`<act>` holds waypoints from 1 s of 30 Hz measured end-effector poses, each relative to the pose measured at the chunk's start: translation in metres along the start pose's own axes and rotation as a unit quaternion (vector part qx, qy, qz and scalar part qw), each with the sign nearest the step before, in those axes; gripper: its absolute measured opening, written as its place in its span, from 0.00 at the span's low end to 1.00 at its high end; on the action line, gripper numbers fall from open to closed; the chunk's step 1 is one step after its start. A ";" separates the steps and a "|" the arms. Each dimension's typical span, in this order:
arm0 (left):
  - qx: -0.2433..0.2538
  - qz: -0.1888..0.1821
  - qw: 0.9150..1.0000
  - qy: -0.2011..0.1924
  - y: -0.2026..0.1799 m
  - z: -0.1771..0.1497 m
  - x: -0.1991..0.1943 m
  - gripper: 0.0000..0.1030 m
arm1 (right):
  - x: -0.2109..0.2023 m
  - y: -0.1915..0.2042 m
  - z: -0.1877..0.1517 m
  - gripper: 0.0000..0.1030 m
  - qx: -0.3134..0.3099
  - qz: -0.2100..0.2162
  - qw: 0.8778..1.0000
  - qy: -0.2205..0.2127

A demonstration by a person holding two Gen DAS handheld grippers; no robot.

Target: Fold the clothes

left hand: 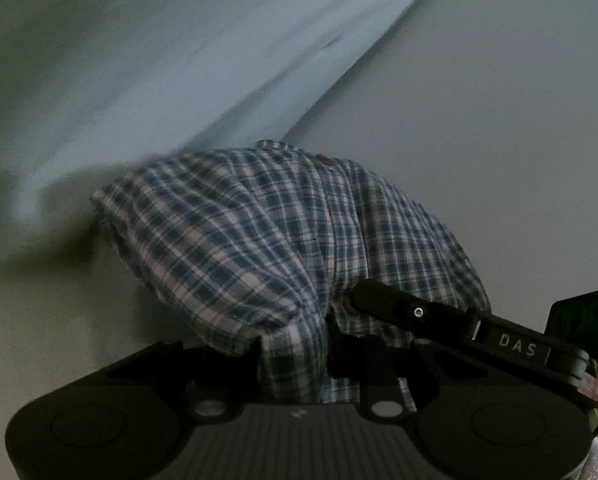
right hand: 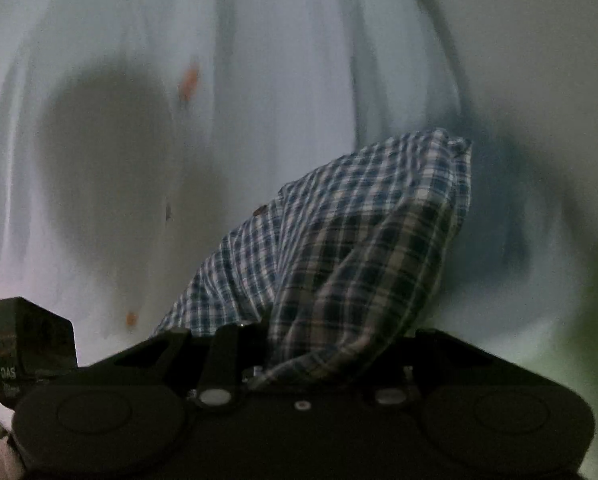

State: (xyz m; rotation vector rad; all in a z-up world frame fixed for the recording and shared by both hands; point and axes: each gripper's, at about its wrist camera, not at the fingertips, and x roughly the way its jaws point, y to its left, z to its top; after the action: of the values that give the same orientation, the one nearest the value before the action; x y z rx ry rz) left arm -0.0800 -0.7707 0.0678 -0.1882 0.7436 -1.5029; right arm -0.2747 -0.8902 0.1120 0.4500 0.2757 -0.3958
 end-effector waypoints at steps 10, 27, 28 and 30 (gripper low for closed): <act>0.006 0.196 0.980 0.018 0.047 0.067 0.138 0.70 | 0.113 -0.114 0.066 0.84 -0.086 -0.234 0.967 -0.045; 0.074 0.224 0.971 0.022 0.053 0.025 0.107 0.96 | 0.100 -0.107 -0.003 1.00 -0.021 -0.272 0.962 -0.030; 0.080 0.223 0.971 0.011 0.045 0.017 0.095 0.99 | 0.090 -0.101 -0.008 1.00 -0.022 -0.277 0.960 -0.031; 0.095 0.210 0.973 -0.003 0.028 -0.001 0.066 1.00 | 0.071 -0.089 -0.018 1.00 -0.015 -0.274 0.961 -0.028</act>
State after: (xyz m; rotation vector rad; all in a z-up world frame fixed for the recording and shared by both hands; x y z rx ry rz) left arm -0.0644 -0.8295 0.0299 0.1052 0.5863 -1.1568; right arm -0.2526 -0.9774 0.0395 0.3258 0.3501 -0.9436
